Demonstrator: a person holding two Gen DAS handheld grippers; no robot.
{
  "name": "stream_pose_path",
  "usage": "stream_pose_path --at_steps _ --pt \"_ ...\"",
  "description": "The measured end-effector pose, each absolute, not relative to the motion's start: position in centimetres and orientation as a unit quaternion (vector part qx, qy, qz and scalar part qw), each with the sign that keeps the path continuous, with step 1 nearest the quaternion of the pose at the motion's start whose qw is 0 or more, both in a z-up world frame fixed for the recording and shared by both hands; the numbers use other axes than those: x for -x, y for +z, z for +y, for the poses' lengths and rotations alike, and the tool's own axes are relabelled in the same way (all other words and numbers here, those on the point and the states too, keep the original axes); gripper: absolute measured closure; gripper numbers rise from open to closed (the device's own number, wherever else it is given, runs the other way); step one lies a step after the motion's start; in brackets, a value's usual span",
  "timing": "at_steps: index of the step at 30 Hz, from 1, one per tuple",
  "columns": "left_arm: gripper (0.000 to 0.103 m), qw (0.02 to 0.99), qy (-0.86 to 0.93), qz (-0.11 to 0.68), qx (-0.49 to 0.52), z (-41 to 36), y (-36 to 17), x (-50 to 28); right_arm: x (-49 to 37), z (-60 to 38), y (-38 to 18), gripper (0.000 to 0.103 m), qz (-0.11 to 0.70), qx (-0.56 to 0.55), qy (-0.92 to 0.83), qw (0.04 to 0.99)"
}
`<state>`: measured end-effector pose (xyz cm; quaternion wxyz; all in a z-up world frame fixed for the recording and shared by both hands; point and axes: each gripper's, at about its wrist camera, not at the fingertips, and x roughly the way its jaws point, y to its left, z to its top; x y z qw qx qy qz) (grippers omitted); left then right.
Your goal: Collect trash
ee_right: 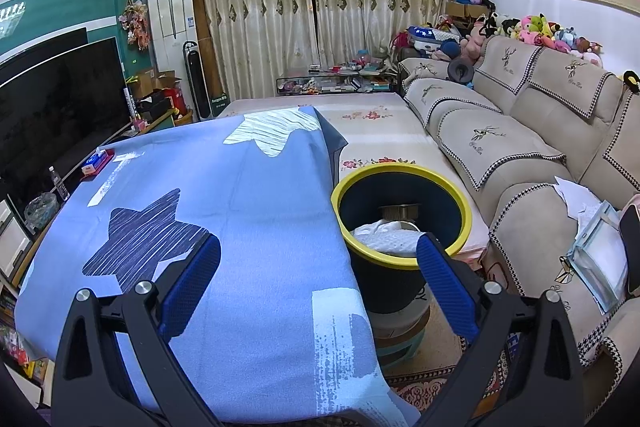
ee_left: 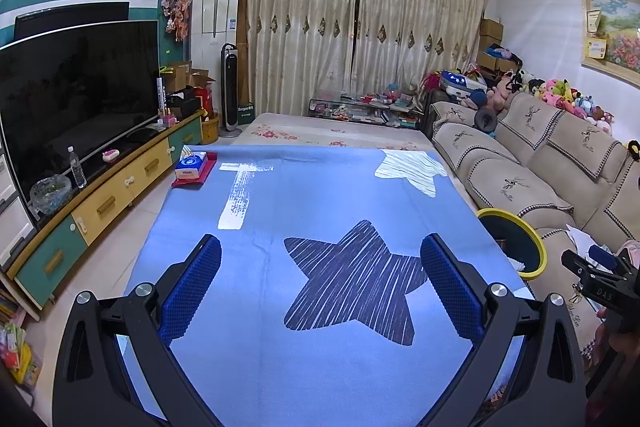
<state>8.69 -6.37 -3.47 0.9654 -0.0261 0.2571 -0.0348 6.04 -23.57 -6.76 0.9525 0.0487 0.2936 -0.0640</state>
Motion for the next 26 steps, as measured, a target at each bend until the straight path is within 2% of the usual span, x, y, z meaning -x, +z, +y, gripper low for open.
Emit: stream_pose_path --at_steps 18,26 --pt "0.005 0.963 -0.04 0.264 0.026 -6.5 -4.5 -10.4 -6.7 -23.7 -6.9 0.009 0.301 -0.049 -0.055 0.951" --pt "0.005 0.937 -0.03 0.347 0.018 -4.6 -8.3 -20.7 -13.6 -23.0 -6.2 0.007 0.323 -0.034 -0.022 0.946"
